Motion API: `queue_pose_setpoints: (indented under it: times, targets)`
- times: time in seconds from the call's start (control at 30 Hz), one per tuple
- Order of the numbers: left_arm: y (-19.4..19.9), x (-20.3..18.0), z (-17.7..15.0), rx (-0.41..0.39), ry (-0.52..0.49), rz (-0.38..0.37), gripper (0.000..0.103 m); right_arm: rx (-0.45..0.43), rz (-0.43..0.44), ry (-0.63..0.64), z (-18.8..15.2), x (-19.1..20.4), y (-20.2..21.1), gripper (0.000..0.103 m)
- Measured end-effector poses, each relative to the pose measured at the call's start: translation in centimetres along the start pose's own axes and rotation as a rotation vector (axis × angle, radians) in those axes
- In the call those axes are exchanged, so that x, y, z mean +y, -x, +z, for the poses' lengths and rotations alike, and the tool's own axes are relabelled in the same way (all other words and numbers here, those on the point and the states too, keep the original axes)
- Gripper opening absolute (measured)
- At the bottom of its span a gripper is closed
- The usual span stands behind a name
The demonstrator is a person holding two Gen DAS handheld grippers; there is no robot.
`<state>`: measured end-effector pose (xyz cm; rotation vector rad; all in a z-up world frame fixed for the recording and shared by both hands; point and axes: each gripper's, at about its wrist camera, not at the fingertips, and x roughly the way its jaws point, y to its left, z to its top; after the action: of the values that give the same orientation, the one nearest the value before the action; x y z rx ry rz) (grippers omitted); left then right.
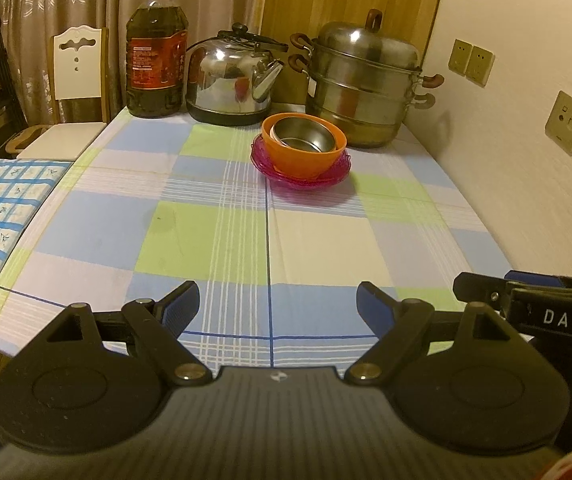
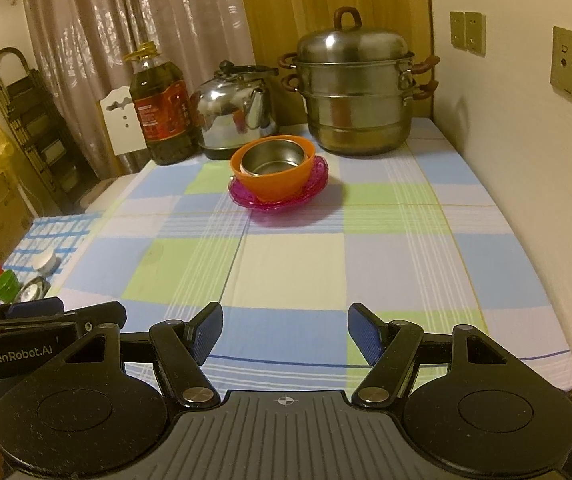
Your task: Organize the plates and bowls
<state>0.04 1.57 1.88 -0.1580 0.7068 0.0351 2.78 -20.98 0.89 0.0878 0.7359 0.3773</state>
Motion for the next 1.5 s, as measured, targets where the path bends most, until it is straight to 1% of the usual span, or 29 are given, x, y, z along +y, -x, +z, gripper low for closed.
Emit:
queue_pose_setpoints:
  times: [1.5]
  targets:
    - [-0.11,-0.34,0.02,0.002,-0.002,-0.007,0.084,-0.003,0.003,-0.012,-0.06,-0.01,-0.11,0.069]
